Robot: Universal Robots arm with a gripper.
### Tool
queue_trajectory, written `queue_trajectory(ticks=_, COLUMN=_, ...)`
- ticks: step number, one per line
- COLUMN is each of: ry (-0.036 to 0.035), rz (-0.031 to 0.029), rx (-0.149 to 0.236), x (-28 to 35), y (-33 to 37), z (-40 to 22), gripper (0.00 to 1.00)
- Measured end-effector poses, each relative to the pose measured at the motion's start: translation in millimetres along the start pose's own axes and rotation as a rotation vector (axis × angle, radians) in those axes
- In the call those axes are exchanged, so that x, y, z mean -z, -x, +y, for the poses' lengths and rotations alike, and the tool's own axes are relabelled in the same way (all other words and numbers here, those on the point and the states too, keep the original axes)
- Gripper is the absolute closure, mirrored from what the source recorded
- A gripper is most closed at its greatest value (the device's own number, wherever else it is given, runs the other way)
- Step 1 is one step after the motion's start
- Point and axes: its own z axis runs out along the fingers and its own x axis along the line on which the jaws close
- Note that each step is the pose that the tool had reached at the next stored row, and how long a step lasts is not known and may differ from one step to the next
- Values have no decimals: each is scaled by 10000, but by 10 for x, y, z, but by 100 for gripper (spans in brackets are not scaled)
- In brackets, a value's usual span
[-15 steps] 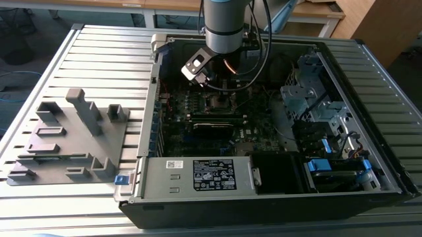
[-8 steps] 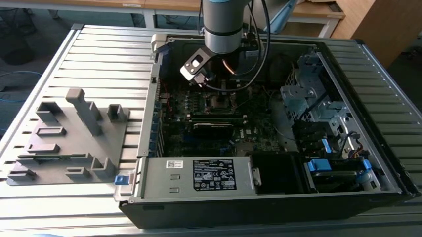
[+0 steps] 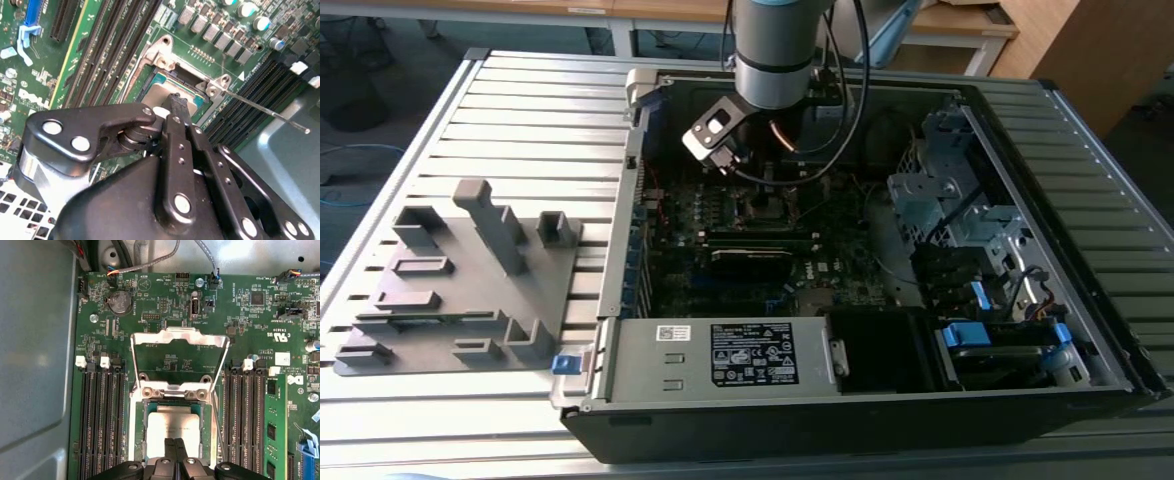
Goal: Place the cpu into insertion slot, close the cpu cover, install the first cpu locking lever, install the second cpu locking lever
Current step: 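Place the cpu into insertion slot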
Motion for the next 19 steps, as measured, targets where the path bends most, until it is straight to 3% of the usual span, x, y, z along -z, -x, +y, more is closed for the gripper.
queue_trajectory(ticks=5, ry=0, rz=3, rx=1, x=-5, y=1, z=48, gripper=89)
queue_trajectory(ticks=19, ry=1, rz=3, rx=-6, x=-51, y=1, z=75, gripper=89)
